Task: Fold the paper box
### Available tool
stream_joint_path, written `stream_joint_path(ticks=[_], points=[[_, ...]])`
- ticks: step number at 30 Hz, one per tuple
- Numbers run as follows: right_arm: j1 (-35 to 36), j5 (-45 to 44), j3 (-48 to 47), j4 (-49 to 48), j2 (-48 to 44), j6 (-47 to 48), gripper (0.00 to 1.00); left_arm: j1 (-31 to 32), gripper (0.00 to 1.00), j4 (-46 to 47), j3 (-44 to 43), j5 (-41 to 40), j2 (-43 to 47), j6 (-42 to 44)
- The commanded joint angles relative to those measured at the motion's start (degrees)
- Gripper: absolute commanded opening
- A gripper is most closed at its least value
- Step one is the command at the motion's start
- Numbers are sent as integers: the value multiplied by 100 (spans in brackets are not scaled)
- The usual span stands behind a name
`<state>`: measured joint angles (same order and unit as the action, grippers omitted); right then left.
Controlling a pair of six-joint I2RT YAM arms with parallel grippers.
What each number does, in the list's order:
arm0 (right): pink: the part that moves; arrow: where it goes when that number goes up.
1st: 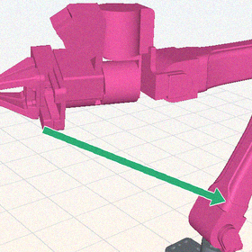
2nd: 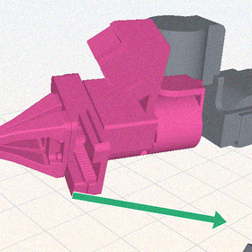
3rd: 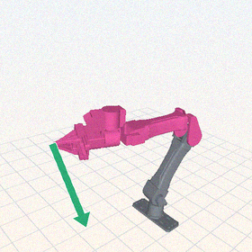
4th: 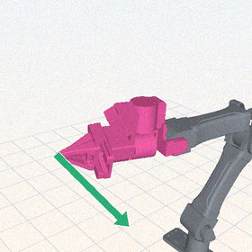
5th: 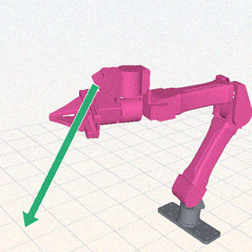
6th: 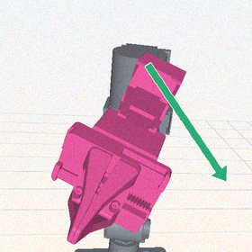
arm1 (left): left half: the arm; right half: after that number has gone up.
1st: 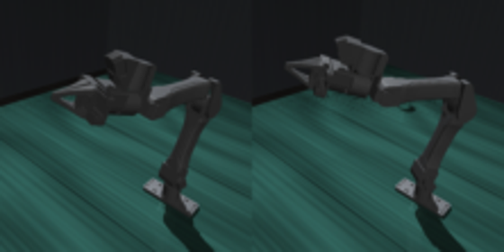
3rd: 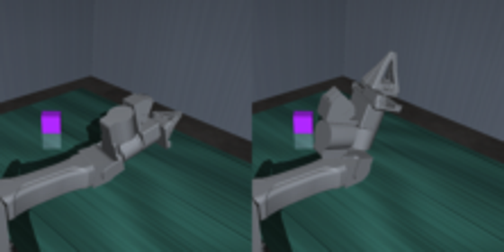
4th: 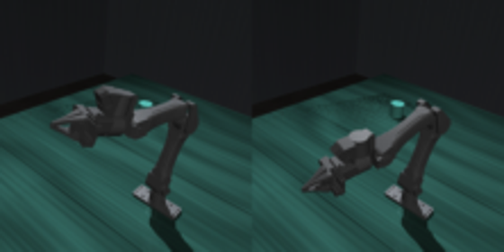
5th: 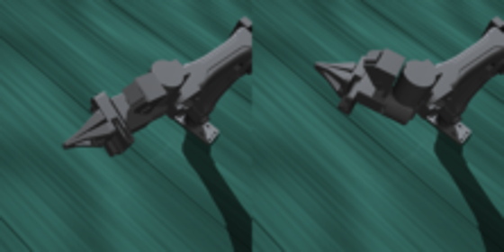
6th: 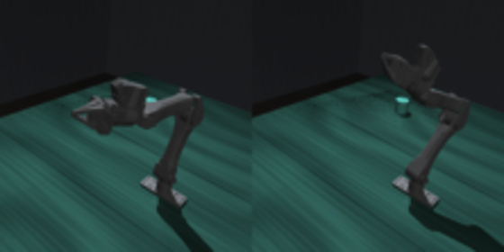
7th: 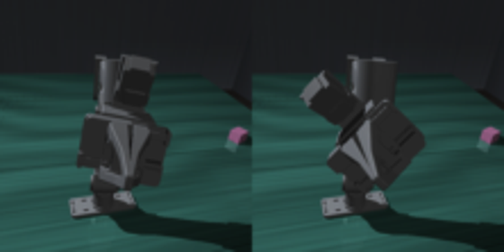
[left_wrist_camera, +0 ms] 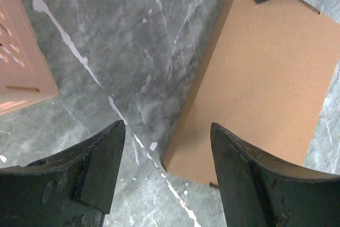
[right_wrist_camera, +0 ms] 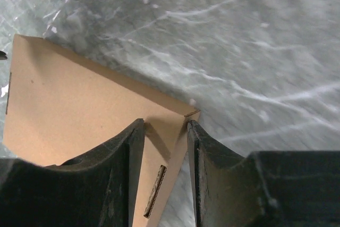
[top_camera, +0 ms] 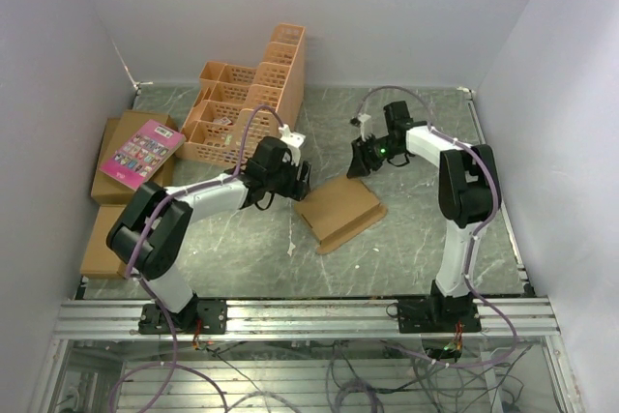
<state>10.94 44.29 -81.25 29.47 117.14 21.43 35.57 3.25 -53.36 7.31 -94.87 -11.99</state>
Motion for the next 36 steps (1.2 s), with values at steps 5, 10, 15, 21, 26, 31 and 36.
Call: stream_joint_path(ticks=[5,10,15,21,26,31,36], points=[[890,18,-426,490,371,265,37,-33,74,2,668,43,424,-459],[1396,70,-707,660,365,420,38,-28,73,-65,1399,-32,1503,-1100],[1615,93,-838,758,36,624,47,-30,74,-263,1924,-115,2729,-1562],[1556,-454,501,253,-1836,1255,63,-33,75,279,2556,138,3749,-2063],[1542,288,2228,-336,-3848,2086,79,-55,89,963,3077,30,4202,-2707],[1534,728,2475,914,-4195,2770,100,-77,98,1580,3290,251,4305,-2935],[1541,303,1717,2035,-3922,2875,100,-88,97,1361,3196,408,4189,-2805]])
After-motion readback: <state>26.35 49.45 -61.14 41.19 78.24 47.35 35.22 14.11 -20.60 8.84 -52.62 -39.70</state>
